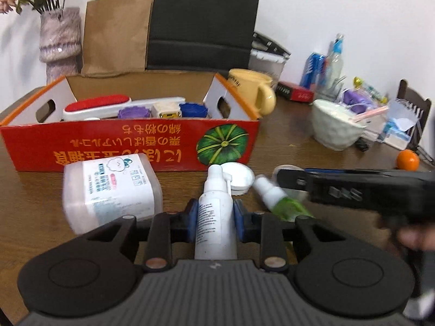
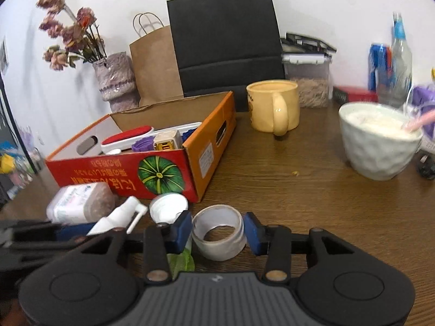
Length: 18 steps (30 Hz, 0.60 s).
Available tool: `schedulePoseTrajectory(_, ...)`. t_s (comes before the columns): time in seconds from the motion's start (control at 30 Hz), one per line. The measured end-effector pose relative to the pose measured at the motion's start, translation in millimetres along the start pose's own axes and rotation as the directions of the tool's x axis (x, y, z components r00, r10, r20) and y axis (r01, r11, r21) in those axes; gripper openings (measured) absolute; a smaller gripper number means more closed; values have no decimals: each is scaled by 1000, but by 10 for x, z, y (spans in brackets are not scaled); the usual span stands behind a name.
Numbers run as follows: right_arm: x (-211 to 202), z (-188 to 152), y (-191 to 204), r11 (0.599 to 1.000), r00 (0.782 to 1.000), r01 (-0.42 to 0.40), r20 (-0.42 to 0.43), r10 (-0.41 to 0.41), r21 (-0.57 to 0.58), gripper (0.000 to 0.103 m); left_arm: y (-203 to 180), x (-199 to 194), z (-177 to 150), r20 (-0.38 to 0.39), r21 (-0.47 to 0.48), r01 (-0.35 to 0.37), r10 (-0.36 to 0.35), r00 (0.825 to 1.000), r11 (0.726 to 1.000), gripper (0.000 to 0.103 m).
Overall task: Organize rigid objects
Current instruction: 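Carry the spray bottle with the left gripper while the right carries the tape roll to the box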
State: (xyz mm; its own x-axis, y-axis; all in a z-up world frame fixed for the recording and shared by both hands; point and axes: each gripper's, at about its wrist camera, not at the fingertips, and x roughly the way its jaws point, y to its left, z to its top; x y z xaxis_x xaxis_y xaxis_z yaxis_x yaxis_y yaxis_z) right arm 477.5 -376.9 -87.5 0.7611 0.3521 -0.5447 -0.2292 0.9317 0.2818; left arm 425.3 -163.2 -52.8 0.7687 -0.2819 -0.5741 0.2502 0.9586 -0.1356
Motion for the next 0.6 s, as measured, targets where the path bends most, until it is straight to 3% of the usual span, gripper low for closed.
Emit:
schedulePoseTrajectory(0.17,-21,-18,-2,1000,1000,3,1,-3,23,41,31,-459,-109,41,-21,18,-17,999,1000,28)
schedulePoseTrajectory(0.37,-205,-75,159,995,993,97,62,-96,0,41,200,-947,-183,87,-63,6,0,996,998,28)
schedulePoseTrajectory(0.5,-657,-78,374,990,979,131,162,-122,-46,41,364,-1316,-240,144,-86,-32,44,989,996,28)
schedulePoseTrajectory(0.6,-1051,-170,644,987,969,128,224,-103,-101,41,441,-1617,-313,213,-89,-90,107,971,992,28)
